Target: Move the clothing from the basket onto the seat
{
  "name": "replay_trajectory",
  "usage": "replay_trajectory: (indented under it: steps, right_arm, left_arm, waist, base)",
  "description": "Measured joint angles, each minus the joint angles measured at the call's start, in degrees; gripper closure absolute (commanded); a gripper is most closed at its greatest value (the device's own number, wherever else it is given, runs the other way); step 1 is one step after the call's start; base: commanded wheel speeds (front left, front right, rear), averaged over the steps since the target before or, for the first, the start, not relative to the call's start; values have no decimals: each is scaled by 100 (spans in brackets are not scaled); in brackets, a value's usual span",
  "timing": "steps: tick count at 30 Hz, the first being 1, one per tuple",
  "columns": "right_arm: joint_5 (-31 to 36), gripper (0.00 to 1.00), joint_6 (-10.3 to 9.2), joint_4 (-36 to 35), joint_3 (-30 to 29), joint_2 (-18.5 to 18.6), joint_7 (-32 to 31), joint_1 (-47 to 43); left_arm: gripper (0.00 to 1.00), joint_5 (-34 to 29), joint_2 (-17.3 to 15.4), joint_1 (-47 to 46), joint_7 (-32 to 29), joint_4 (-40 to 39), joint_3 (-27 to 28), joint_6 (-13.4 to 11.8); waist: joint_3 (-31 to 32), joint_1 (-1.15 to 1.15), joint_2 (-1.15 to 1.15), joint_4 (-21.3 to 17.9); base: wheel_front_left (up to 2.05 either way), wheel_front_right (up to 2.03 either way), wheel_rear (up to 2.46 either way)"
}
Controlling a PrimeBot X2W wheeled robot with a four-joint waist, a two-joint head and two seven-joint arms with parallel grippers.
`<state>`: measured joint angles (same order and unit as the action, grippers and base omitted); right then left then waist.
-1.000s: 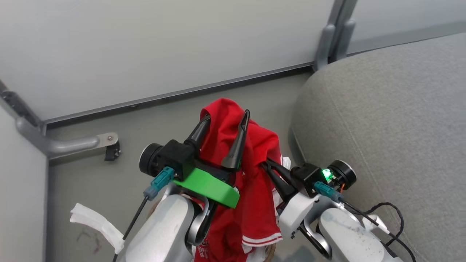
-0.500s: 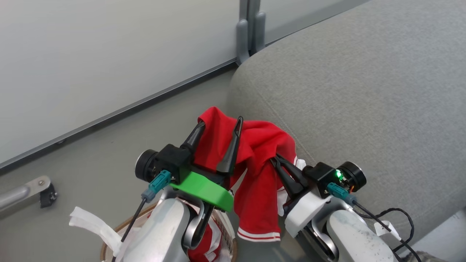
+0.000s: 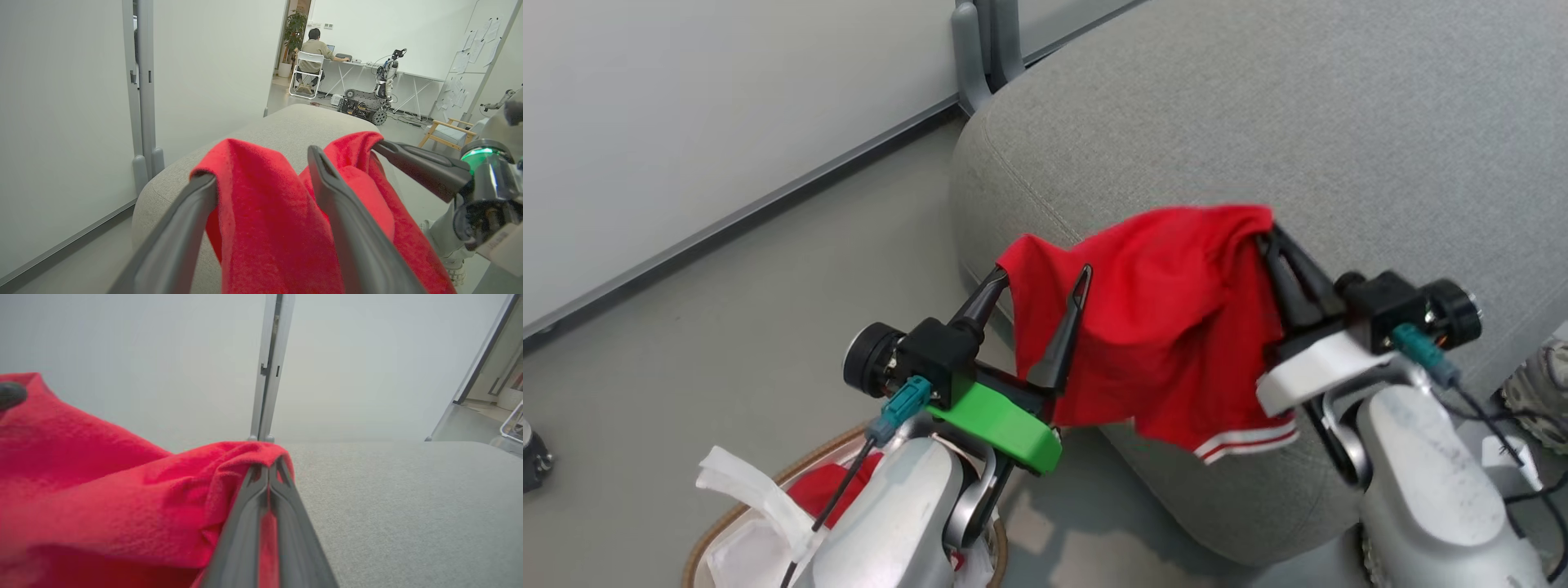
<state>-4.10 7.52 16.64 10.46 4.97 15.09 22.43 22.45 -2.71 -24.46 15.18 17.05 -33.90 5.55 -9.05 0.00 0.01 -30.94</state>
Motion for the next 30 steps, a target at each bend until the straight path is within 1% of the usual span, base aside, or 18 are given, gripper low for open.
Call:
replay_trajectory:
  steps: [4,10,13,16,22,24,26,30]
  right_arm:
    - [137,100,1,-46,-218,221,0,612]
    - [387,100,1,123,-657,783,0,1630]
    - [520,100,1,370,-826,1055,0,2107]
    - [649,100,1,624,-895,1233,1,2528]
    - [888,100,1,1326,-1010,1652,0,3172]
    - [1000,100,1,1461,-1036,1782,1,3386]
    - [1037,100,1,1634,-1099,1836,2,3587]
    - [1120,100,1,1968,-1330,1824,5,3665]
  left_arm:
    - [0,-159,0,-99,0,25,53,8]
    - [0,-299,0,-342,0,115,-10,79]
    - [0,-379,0,-476,-1,136,-93,108]
    - [0,-444,1,-648,-1,119,-130,134]
    - [0,-468,0,-992,0,62,-310,157]
    - [0,-469,0,-1127,0,21,-335,157]
    - [0,-478,-1,-1229,-1,8,-349,158]
    - [0,-487,-3,-1327,0,4,-358,158]
  waist:
    - [-242,0,0,-19]
    - [-657,0,0,109]
    - [-881,0,0,247]
    - [-1110,0,0,407]
    - [-1558,0,0,724]
    - [-1707,0,0,825]
    - [-1879,1,0,936]
    - [-2172,1,0,1132]
  base:
    - [0,0,0]
    - [0,0,0]
    - [0,0,0]
    - [0,0,0]
    - [0,0,0]
    - [0,0,0]
    - [0,0,0]
    - [0,0,0]
